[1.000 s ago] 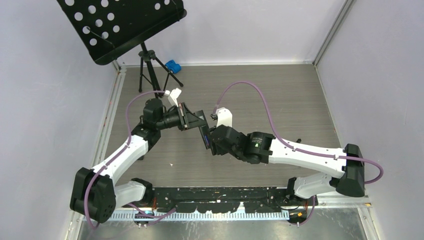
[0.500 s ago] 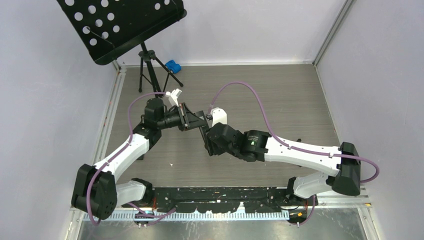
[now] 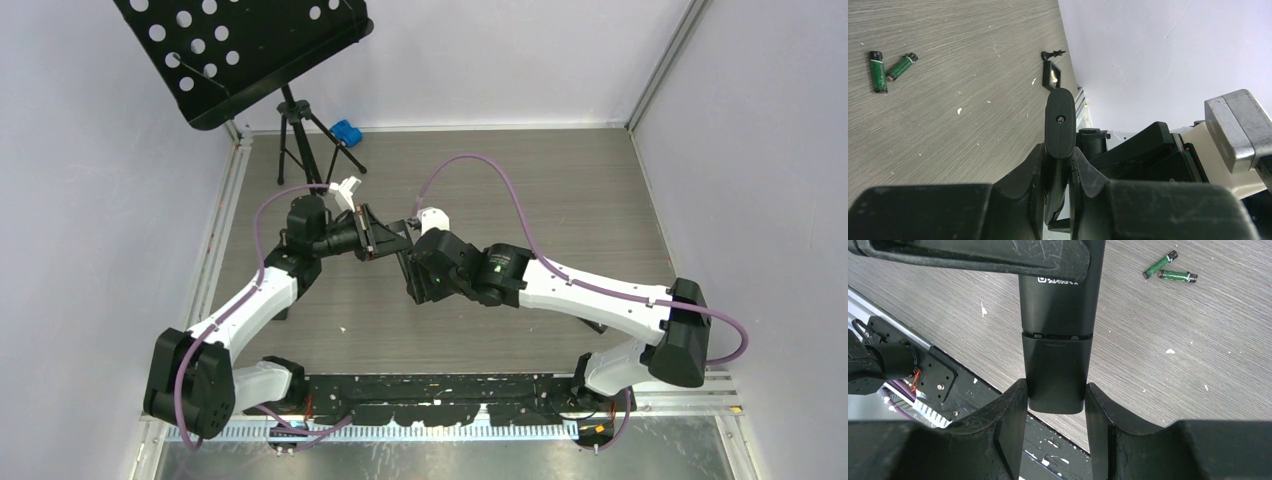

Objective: Load the batteries into the remote control

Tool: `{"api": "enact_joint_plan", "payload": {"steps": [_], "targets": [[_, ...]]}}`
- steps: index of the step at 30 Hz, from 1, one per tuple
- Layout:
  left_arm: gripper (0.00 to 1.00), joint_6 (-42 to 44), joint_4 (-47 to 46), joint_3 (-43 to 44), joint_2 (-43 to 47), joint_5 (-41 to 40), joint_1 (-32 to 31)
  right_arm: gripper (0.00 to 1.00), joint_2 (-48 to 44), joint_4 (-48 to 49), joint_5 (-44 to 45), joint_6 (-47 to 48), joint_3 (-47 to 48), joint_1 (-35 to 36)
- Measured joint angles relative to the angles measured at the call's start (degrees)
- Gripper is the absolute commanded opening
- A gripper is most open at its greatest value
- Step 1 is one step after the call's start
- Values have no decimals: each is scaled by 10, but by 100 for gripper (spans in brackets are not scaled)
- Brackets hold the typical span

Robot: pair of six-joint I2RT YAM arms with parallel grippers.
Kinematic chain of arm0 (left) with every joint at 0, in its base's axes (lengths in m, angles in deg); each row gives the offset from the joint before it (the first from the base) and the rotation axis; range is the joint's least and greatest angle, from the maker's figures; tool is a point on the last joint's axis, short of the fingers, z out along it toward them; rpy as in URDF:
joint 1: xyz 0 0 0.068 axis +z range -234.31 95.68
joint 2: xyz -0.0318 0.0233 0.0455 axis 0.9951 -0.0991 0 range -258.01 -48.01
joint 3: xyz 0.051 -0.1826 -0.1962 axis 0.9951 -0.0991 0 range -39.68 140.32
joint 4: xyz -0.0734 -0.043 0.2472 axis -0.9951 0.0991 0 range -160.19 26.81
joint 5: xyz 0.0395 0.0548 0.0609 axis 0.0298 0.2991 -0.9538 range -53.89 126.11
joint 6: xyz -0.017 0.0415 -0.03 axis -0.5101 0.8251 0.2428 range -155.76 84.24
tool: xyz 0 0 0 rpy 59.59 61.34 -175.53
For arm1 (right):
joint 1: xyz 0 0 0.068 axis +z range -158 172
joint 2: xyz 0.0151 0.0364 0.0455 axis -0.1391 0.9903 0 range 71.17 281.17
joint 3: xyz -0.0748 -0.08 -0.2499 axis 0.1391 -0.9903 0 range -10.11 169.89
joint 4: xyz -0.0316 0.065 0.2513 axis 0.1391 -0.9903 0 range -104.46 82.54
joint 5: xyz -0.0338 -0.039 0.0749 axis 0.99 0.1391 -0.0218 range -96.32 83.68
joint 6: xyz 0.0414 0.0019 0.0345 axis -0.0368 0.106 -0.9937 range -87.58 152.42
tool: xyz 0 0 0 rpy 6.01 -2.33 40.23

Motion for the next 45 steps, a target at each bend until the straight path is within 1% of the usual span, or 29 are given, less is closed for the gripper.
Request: {"api": "enact_joint_plan", "payload": {"steps": [11,16,27,36,45], "targets": [[0,-33,-17,0,-14,9,3,43,55,-87,-43,8,80,-19],[0,-63,-42,-23,-15,8,3,44,73,-127,-61,10,108,-24],[0,-123,-104,-106,-17,-2,1,51,113,-167,-112,25,121,-27],[0,-169,-136,-110,-32,14,-6,67,141,-171,-108,42,123,-31],[0,-165,-127,-110,-37,12,-6,70,141,-169,-92,44,123,-31]]}}
